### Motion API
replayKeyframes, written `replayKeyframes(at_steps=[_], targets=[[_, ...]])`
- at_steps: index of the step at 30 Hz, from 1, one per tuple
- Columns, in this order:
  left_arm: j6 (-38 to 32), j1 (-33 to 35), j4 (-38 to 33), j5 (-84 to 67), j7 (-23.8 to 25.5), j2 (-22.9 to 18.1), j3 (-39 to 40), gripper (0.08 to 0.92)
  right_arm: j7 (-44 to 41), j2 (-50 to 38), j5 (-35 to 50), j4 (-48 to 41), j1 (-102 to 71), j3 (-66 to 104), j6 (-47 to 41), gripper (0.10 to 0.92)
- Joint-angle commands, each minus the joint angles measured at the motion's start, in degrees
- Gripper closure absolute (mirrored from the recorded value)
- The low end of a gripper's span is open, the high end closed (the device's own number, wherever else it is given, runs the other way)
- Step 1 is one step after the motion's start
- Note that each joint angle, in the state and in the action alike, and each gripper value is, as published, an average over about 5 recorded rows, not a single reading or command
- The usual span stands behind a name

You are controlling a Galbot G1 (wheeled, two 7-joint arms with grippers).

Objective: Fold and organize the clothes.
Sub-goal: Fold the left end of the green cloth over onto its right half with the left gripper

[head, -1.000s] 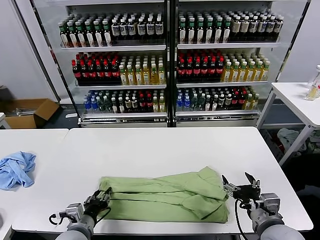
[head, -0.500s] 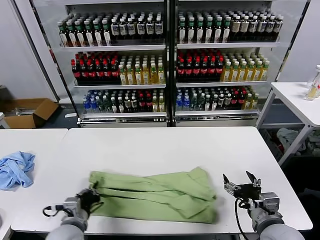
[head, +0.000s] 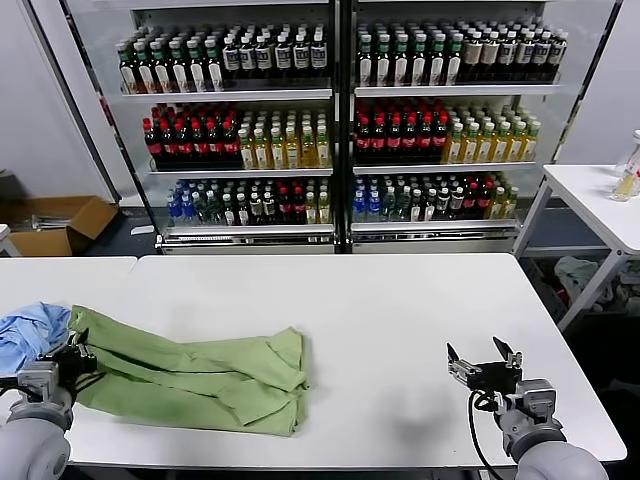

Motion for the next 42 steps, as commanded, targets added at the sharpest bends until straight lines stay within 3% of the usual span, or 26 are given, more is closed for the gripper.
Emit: replayKeyframes(at_steps=[1,7,14,26,30,34,38,42], targets=[[1.43,0.18,-15.57,-23.17,-3.09,-4.68,14.85,0.902,0.03,-0.02,-0.49,0.15,-0.10,0.15,-0.01,0.203],[1.28,-4.46,-14.08,-23.83,-2.33,-11.34,24.99,0.902,0.00,0.59,-0.80,0.42,-1.35,0.91,-0.01,0.203],[-0.87,-8.54,-6.95,-22.69,-1.18,-16.09,28.21,0.902,0.02,1.03,-1.06,0.17,-1.29,0.74,-0.01,0.203],[-2.82,-10.83,-4.08,-20.26,-0.70,-22.13,32.63,0.900,0.10,2.03,-2.08,-0.25,-0.67,-0.64,-0.02,0.203],[-5.42,-11.08,-1.79,-17.21,1.37,-24.51,33.51,0.835,0.09,1.73,-1.98,-0.09,0.00,-0.86,-0.03,0.203],[-7.71,-9.42,-5.19,-15.65,4.11,-23.32,30.34,0.724,0.05,1.47,-1.86,-0.24,1.00,-1.27,-0.04,0.203],[-9.13,-6.09,-12.17,-14.25,5.50,-17.45,21.80,0.611,0.04,1.99,-1.94,-0.84,2.19,-2.62,-0.03,0.203],[-8.08,-0.62,-6.51,-1.87,5.96,-10.91,11.94,0.490,-0.04,2.60,-2.23,-1.06,2.60,-3.71,-0.01,0.203]])
